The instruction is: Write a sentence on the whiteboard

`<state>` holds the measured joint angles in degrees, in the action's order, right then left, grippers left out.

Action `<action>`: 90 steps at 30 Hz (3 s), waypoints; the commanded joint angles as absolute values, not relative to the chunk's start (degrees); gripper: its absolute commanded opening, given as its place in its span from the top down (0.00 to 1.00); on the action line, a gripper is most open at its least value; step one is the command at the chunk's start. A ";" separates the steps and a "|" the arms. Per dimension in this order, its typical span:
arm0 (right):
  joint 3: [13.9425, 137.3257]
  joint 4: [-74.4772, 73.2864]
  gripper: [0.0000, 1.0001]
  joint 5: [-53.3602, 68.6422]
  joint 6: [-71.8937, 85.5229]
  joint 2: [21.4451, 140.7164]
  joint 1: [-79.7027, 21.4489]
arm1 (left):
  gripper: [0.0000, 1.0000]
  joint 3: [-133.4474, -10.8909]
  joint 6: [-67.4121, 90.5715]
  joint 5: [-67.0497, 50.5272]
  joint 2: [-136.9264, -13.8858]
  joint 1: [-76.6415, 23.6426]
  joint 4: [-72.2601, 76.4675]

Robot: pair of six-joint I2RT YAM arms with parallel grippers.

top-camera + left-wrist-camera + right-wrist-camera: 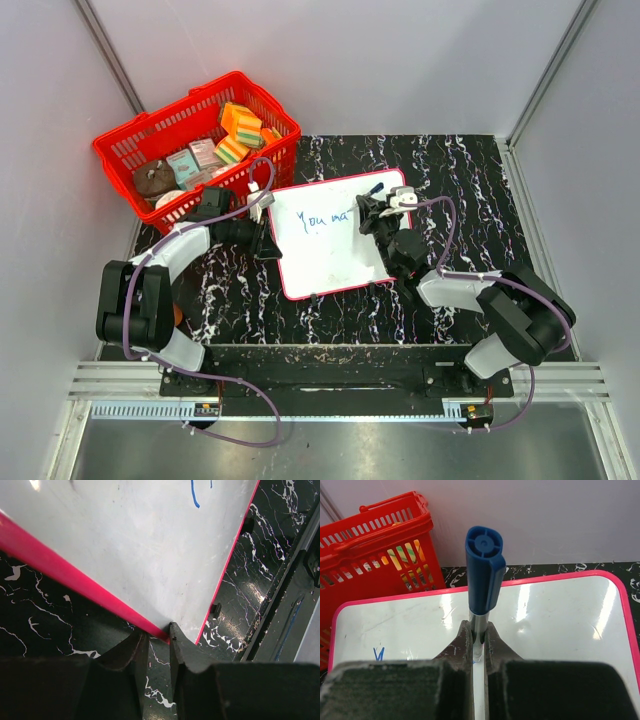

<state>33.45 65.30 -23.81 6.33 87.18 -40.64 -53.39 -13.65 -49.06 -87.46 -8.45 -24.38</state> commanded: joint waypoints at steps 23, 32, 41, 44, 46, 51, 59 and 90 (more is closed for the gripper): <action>30.67 72.07 1.00 -24.00 5.27 84.02 -39.81 | 1.00 -54.14 -16.43 -48.60 -85.17 -9.14 -21.45; 33.92 71.54 1.00 -23.73 4.66 85.86 -39.81 | 1.00 -53.97 -16.44 -48.61 -85.25 -9.14 -21.53; 35.07 71.10 1.00 -23.55 4.66 86.92 -39.73 | 1.00 -53.96 -16.44 -48.69 -85.34 -9.14 -21.45; 35.07 71.19 1.00 -23.99 4.75 87.89 -39.73 | 1.00 -53.97 -16.44 -48.69 -85.25 -9.14 -21.53; 35.33 70.49 1.00 -24.17 4.83 88.24 -39.81 | 1.00 -54.05 -16.52 -48.78 -85.25 -9.14 -21.53; 34.81 69.78 1.00 -24.70 5.36 89.03 -39.73 | 1.00 -54.05 -16.44 -48.78 -85.08 -9.14 -21.53; 32.08 70.05 1.00 -23.91 6.42 87.89 -39.73 | 1.00 -54.05 -16.44 -48.69 -85.08 -9.14 -21.53; 27.07 69.08 1.00 -24.60 7.82 84.46 -39.81 | 1.00 -54.05 -16.35 -48.43 -84.90 -9.14 -21.53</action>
<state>27.57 70.17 -22.87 8.67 85.86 -40.27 -53.39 -13.67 -49.04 -87.44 -8.51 -24.38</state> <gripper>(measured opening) 0.068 0.241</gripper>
